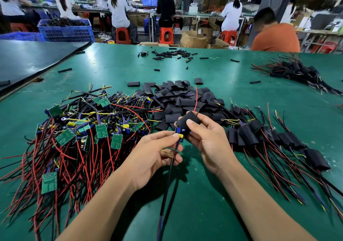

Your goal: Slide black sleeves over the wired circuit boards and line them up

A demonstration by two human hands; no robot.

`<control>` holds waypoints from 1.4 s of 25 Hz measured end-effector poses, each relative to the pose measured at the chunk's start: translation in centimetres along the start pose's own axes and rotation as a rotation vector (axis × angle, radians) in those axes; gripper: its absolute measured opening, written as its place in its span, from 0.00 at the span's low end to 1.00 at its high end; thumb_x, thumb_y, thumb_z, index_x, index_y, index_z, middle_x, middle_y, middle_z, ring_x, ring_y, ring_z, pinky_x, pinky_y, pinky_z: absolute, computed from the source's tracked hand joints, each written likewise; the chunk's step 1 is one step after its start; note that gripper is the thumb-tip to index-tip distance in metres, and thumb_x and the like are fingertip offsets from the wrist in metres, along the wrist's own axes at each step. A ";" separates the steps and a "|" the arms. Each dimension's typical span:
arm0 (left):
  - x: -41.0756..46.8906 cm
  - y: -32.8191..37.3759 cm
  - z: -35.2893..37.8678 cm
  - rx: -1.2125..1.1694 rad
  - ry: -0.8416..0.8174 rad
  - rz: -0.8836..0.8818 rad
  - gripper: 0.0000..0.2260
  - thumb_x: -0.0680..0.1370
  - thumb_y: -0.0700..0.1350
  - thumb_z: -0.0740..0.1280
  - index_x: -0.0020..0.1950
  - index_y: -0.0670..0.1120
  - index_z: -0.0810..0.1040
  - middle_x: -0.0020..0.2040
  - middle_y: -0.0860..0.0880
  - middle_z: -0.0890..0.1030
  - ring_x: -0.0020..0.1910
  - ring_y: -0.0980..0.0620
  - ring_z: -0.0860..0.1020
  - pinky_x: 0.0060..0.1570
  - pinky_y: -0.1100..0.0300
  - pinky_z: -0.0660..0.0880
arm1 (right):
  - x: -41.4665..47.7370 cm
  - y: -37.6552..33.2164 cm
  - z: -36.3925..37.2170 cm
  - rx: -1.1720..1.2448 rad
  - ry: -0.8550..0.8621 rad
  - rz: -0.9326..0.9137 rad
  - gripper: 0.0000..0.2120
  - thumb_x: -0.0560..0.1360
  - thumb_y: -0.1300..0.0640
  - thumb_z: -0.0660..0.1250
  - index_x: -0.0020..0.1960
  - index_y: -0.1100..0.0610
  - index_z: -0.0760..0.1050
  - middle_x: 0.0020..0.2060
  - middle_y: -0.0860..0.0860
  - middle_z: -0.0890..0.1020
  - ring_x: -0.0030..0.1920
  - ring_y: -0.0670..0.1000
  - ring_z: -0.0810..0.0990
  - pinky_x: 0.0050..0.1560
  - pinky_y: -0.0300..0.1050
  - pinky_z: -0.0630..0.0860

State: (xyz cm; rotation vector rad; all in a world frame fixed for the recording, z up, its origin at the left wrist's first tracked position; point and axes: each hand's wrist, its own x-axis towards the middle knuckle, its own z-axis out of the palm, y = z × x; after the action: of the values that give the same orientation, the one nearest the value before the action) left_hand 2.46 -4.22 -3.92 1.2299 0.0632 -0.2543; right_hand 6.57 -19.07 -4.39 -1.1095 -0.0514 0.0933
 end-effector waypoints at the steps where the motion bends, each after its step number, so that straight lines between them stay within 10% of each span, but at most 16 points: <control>1: 0.0 0.1 -0.2 -0.005 -0.008 -0.002 0.07 0.71 0.45 0.71 0.46 0.42 0.81 0.35 0.44 0.80 0.28 0.48 0.78 0.31 0.59 0.77 | 0.0 -0.1 0.0 0.001 -0.016 0.011 0.09 0.78 0.68 0.66 0.57 0.63 0.79 0.49 0.60 0.86 0.46 0.55 0.86 0.47 0.44 0.82; 8: -0.3 0.3 -0.2 0.046 -0.066 -0.025 0.04 0.70 0.45 0.71 0.41 0.46 0.84 0.35 0.43 0.80 0.28 0.48 0.76 0.33 0.59 0.75 | 0.5 -1.1 -1.1 -0.327 0.014 0.078 0.13 0.76 0.62 0.66 0.55 0.48 0.83 0.39 0.51 0.82 0.36 0.50 0.76 0.36 0.43 0.70; 12: -0.4 0.5 0.0 -0.031 -0.119 -0.044 0.05 0.74 0.43 0.68 0.39 0.43 0.79 0.34 0.44 0.77 0.27 0.49 0.73 0.30 0.60 0.73 | 0.1 -1.3 -1.0 -0.078 -0.185 0.160 0.15 0.77 0.61 0.62 0.56 0.50 0.84 0.35 0.51 0.74 0.26 0.45 0.66 0.26 0.36 0.63; 20: -0.7 1.2 -0.2 -0.209 -0.069 -0.081 0.04 0.71 0.42 0.69 0.43 0.43 0.78 0.34 0.44 0.76 0.25 0.50 0.70 0.28 0.61 0.71 | -0.2 -1.6 -1.8 0.133 -0.383 0.255 0.18 0.68 0.50 0.80 0.54 0.56 0.85 0.40 0.52 0.79 0.35 0.44 0.80 0.37 0.36 0.80; 35: -0.6 -0.3 0.1 0.547 0.241 0.285 0.04 0.72 0.49 0.76 0.44 0.51 0.84 0.30 0.53 0.82 0.27 0.57 0.77 0.31 0.68 0.72 | 1.0 0.3 -1.6 -0.186 -0.107 0.073 0.32 0.60 0.41 0.79 0.49 0.67 0.82 0.30 0.58 0.81 0.27 0.50 0.78 0.31 0.40 0.76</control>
State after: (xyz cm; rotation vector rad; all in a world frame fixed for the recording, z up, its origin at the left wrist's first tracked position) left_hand 1.75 -4.32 -4.08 1.7891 0.0258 0.1391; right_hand 7.65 -20.27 -5.36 -1.2915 -0.1170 0.2170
